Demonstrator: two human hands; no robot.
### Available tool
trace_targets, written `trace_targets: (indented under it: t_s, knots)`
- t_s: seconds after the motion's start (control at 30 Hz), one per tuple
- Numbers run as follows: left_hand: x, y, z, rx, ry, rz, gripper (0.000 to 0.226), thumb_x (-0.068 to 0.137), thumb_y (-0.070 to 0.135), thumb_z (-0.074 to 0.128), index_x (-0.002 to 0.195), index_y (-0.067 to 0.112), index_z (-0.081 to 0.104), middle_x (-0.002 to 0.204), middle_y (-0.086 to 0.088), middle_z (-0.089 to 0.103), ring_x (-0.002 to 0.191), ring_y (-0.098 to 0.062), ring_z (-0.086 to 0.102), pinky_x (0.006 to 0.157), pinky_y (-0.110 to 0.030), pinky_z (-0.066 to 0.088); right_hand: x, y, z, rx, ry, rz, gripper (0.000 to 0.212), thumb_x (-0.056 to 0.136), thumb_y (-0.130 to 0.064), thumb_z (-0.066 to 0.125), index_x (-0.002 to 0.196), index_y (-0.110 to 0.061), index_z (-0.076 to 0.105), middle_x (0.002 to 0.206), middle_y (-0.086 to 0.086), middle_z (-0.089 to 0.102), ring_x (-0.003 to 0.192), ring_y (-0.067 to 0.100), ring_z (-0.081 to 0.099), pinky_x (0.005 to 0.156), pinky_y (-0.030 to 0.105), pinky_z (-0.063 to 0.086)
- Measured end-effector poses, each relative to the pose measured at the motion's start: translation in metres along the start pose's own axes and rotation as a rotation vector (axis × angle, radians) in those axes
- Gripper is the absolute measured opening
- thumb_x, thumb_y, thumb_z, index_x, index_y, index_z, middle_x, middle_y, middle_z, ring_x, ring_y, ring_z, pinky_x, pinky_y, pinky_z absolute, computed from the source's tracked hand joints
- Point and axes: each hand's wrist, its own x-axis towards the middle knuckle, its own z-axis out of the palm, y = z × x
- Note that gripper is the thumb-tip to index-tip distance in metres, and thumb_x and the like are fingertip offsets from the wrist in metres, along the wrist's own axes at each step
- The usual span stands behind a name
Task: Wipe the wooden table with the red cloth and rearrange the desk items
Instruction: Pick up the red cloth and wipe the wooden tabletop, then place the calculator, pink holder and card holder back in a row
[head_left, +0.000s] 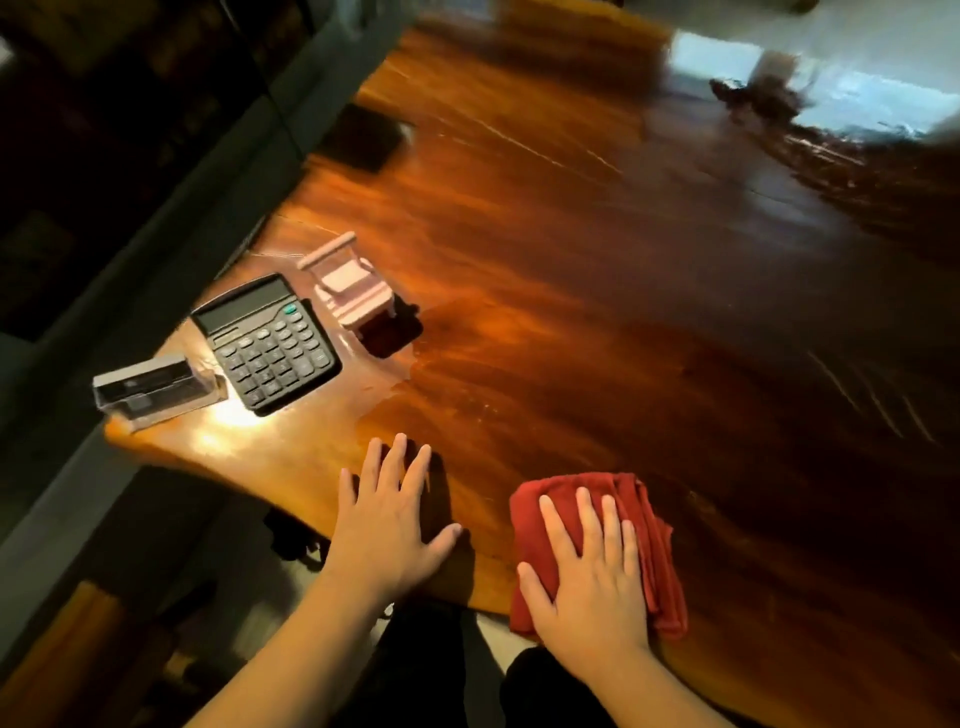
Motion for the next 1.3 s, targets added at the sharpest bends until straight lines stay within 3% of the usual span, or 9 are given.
trace_targets:
  t_s: [0.13, 0.27, 0.37, 0.43, 0.67, 0.9, 1.0, 1.17, 1.3]
  knots:
    - [0.004, -0.026, -0.018, -0.127, 0.070, -0.001, 0.093, 0.086, 0.074, 0.045, 0.159, 0.031, 0.008, 0.169, -0.002, 0.002, 0.154, -0.027, -0.008, 0.123, -0.054, 0.007, 0.002, 0.007, -0.012, 0.011, -0.077, 0.046, 0.080, 0.082, -0.077, 0.043, 0.153, -0.042, 0.037, 0.162, 0.010, 0.036, 0.150, 0.038, 0.024, 0.121, 0.054, 0.018]
    - [0.011, -0.063, -0.045, -0.242, 0.182, -0.075, 0.088, 0.087, 0.065, 0.054, 0.158, 0.027, 0.018, 0.167, -0.004, 0.015, 0.154, -0.027, 0.004, 0.123, -0.053, 0.015, 0.025, 0.001, -0.042, 0.041, -0.047, 0.071, 0.065, 0.072, -0.083, 0.049, 0.124, -0.047, 0.065, 0.133, 0.000, 0.055, 0.127, 0.031, 0.048, 0.102, 0.057, 0.040]
    - [0.020, -0.093, -0.068, -0.243, 0.294, -0.161, 0.087, 0.086, 0.064, 0.057, 0.156, 0.022, 0.026, 0.161, -0.007, 0.030, 0.151, -0.030, 0.017, 0.122, -0.050, 0.020, 0.053, -0.017, -0.065, 0.088, 0.038, 0.033, 0.038, 0.075, -0.070, 0.065, 0.098, -0.041, 0.073, 0.116, -0.003, 0.054, 0.115, 0.026, 0.052, 0.096, 0.056, 0.042]
    - [0.029, -0.110, -0.082, -0.253, 0.349, -0.222, 0.088, 0.084, 0.065, 0.059, 0.154, 0.019, 0.029, 0.156, -0.008, 0.037, 0.147, -0.029, 0.028, 0.118, -0.052, 0.030, 0.076, -0.035, -0.078, 0.131, 0.119, -0.030, 0.024, 0.077, -0.052, 0.079, 0.093, -0.034, 0.074, 0.107, -0.005, 0.054, 0.108, 0.026, 0.056, 0.091, 0.053, 0.045]
    - [0.064, -0.136, -0.108, -0.303, 0.459, -0.379, 0.093, 0.080, 0.068, 0.061, 0.153, 0.021, 0.028, 0.155, -0.010, 0.037, 0.142, -0.030, 0.034, 0.109, -0.051, 0.042, 0.172, -0.121, -0.113, 0.337, 0.109, -0.182, 0.032, 0.086, -0.047, 0.072, 0.112, -0.030, 0.066, 0.114, -0.008, 0.054, 0.111, 0.016, 0.054, 0.084, 0.033, 0.046]
    - [0.095, -0.122, -0.105, -0.292, 0.395, -0.511, 0.106, 0.074, 0.079, 0.054, 0.156, 0.028, 0.011, 0.165, -0.011, 0.016, 0.150, -0.036, 0.014, 0.108, -0.061, 0.039, 0.240, -0.193, -0.122, 0.409, 0.148, -0.246, 0.065, 0.081, -0.048, 0.078, 0.135, -0.025, 0.050, 0.136, 0.002, 0.051, 0.124, 0.021, 0.051, 0.089, 0.028, 0.042]
    - [0.107, -0.119, -0.100, -0.285, 0.359, -0.536, 0.110, 0.073, 0.082, 0.051, 0.157, 0.028, 0.005, 0.167, -0.012, 0.007, 0.152, -0.039, 0.003, 0.113, -0.065, 0.029, 0.256, -0.210, -0.117, 0.359, 0.133, -0.244, 0.076, 0.080, -0.049, 0.078, 0.142, -0.022, 0.044, 0.146, 0.007, 0.044, 0.133, 0.028, 0.045, 0.096, 0.036, 0.047]
    - [0.122, -0.117, -0.091, -0.282, 0.311, -0.556, 0.113, 0.075, 0.081, 0.052, 0.158, 0.029, -0.004, 0.168, -0.011, -0.006, 0.152, -0.039, -0.007, 0.112, -0.067, 0.023, 0.269, -0.225, -0.106, 0.313, 0.086, -0.195, 0.077, 0.077, -0.053, 0.078, 0.136, -0.018, 0.044, 0.153, 0.013, 0.039, 0.139, 0.034, 0.040, 0.105, 0.052, 0.046]
    - [0.131, -0.113, -0.082, -0.266, 0.316, -0.579, 0.110, 0.077, 0.078, 0.052, 0.157, 0.029, -0.005, 0.168, -0.011, -0.007, 0.151, -0.041, -0.009, 0.109, -0.069, 0.026, 0.272, -0.229, -0.096, 0.343, 0.148, -0.183, 0.066, 0.077, -0.046, 0.080, 0.126, -0.018, 0.045, 0.135, 0.008, 0.053, 0.122, 0.030, 0.051, 0.084, 0.038, 0.048]
